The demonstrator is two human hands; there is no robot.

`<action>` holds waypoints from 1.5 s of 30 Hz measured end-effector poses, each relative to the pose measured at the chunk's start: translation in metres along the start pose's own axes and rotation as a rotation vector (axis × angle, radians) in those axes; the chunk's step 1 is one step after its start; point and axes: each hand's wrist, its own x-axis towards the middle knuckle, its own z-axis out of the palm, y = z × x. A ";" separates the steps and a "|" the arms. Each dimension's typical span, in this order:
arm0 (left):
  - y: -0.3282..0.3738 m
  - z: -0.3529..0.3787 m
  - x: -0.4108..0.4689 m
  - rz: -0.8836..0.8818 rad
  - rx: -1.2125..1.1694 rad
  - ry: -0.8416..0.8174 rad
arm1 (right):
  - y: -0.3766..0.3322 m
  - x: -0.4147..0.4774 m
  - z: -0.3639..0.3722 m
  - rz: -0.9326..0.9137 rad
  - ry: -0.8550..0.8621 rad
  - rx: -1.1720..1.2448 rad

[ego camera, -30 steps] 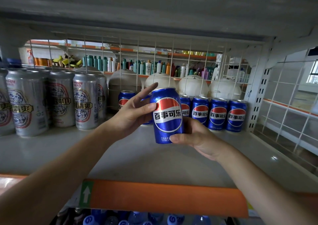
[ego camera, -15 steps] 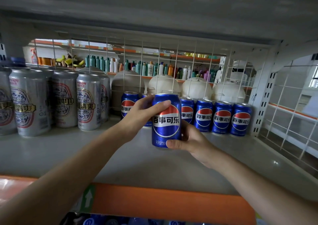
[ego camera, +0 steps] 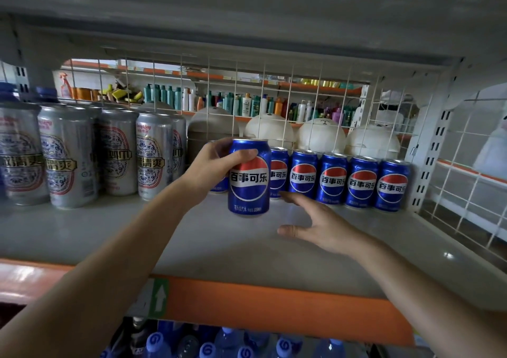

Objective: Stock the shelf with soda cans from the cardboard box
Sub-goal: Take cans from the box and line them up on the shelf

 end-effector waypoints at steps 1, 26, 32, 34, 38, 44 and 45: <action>0.000 -0.004 0.001 -0.008 0.020 0.014 | 0.001 -0.001 0.000 0.004 -0.004 -0.045; -0.029 -0.067 0.025 -0.266 0.039 -0.054 | 0.002 -0.001 0.002 0.070 -0.286 -0.379; -0.020 -0.065 0.024 0.095 0.562 0.049 | 0.006 -0.001 0.001 0.068 -0.269 -0.369; -0.016 -0.066 0.022 0.264 0.937 0.022 | 0.006 0.000 0.001 0.071 -0.264 -0.365; -0.022 -0.061 0.020 0.211 1.451 -0.145 | 0.005 0.000 0.001 0.073 -0.269 -0.361; -0.025 -0.061 0.025 0.144 1.463 -0.152 | 0.000 0.000 0.003 0.079 -0.267 -0.385; -0.026 -0.062 0.025 0.140 1.458 -0.153 | 0.000 0.000 0.003 0.080 -0.269 -0.388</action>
